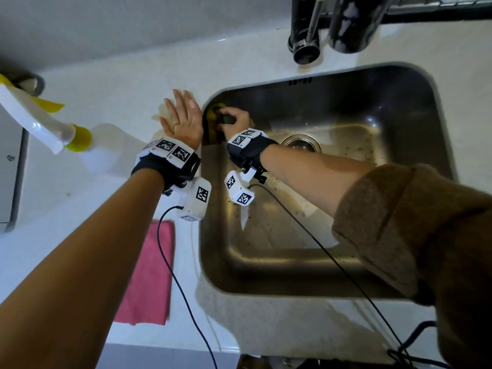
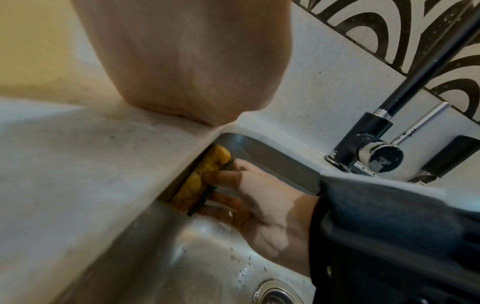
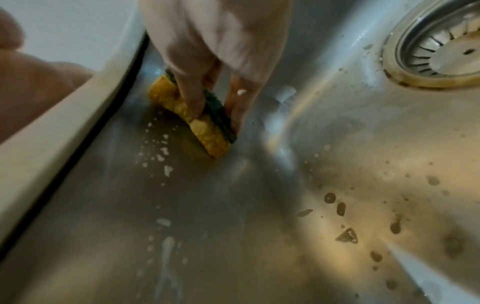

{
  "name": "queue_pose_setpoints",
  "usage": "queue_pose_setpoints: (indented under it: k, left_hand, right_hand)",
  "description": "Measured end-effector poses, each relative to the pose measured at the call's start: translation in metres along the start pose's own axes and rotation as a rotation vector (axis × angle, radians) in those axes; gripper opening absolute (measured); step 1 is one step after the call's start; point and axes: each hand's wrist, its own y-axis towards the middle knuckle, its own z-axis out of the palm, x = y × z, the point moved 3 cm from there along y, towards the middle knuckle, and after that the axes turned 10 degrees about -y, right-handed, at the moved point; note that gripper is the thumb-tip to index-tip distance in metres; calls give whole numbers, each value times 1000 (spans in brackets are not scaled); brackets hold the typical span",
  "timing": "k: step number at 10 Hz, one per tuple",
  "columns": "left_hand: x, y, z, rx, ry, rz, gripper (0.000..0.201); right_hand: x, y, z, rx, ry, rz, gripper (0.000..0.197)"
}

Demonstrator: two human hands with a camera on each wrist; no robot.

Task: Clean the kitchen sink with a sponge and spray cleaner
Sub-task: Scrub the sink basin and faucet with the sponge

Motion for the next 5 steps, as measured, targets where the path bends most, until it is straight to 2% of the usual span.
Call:
queue_pose_setpoints:
  k: [1,2,3,5]
  left_hand:
    - [-2,-2,-1,1,-12,-6,53]
    - [-5,-5,-2,5,-15,2,51]
    - [-5,-8,-1,23,55,-34,50]
    - [-6,-7,-6,20,-82,-40,56]
  right_hand:
    - [5,-7,0,77,-11,-92,34]
    - [7,-20,0,177,-15,-116,33]
    - [-2,-40,2,280,-62,-93,33]
    - [-27,-95,-3,584,-42,-72,24]
